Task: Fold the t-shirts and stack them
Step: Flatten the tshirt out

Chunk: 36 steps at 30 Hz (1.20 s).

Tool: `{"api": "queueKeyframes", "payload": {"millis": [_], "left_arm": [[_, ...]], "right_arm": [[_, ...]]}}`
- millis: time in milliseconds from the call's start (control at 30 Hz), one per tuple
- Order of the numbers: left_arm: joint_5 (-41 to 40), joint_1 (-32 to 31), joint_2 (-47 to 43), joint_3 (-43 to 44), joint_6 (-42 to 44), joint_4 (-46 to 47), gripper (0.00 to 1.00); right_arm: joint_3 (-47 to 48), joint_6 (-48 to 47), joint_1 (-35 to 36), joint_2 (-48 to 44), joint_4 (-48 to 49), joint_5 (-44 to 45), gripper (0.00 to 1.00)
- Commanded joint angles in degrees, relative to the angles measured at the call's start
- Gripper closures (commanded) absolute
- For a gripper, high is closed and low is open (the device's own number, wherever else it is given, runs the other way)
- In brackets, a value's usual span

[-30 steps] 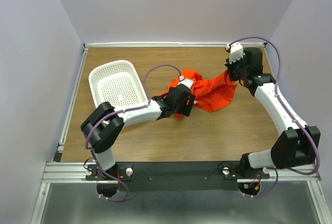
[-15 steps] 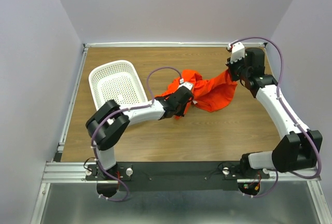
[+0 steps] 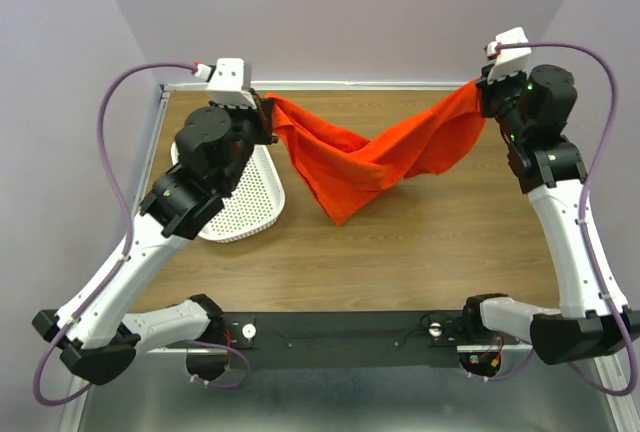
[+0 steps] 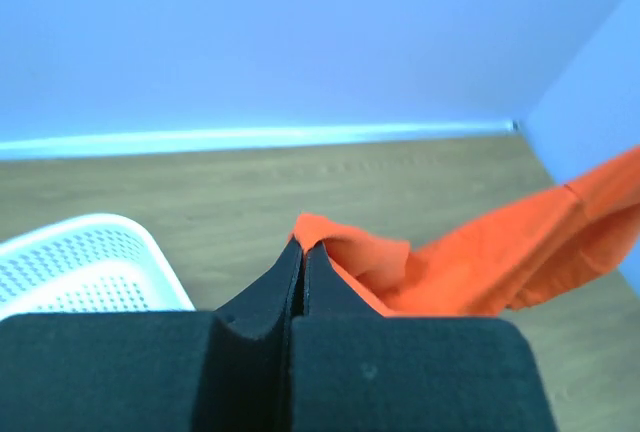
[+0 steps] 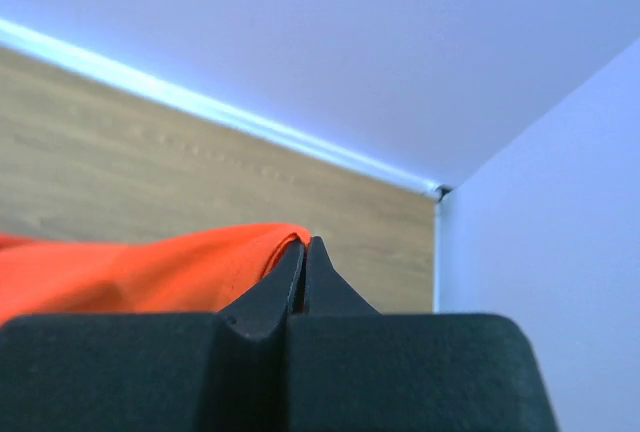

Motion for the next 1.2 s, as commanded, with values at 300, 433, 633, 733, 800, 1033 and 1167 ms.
{"api": "queueKeyframes", "payload": {"millis": [300, 433, 633, 733, 800, 1033, 1167], "left_arm": [[-4.89, 2.23, -6.53, 6.43, 7.88, -0.91, 1.0], [0.89, 2.41, -6.45, 7.22, 7.27, -2.39, 1.0], [18.82, 2.5, -8.46, 7.22, 4.55, -3.63, 1.0], [24.7, 2.5, -10.22, 8.18, 2.01, -3.8, 1.0], [29.89, 2.5, -10.66, 8.97, 0.94, -4.59, 1.0], [37.39, 2.5, -12.25, 3.1, -7.67, -3.36, 1.0], [34.32, 3.02, -9.79, -3.05, -10.66, -3.19, 1.0]], "right_arm": [[14.36, -2.16, -0.52, -5.51, -0.34, 7.04, 0.99], [15.6, -2.25, -0.52, -7.44, -0.78, 6.7, 0.99], [19.98, -2.51, -0.52, -7.89, -2.27, 6.96, 0.99], [24.54, -2.6, -0.52, -6.92, -2.88, 7.04, 0.99], [27.45, -2.6, -0.52, -5.43, -3.24, 7.22, 0.99], [35.11, -1.99, -0.52, -0.68, -4.12, 4.86, 0.99], [30.3, 0.64, -0.61, 3.88, -4.2, 0.29, 1.0]]}}
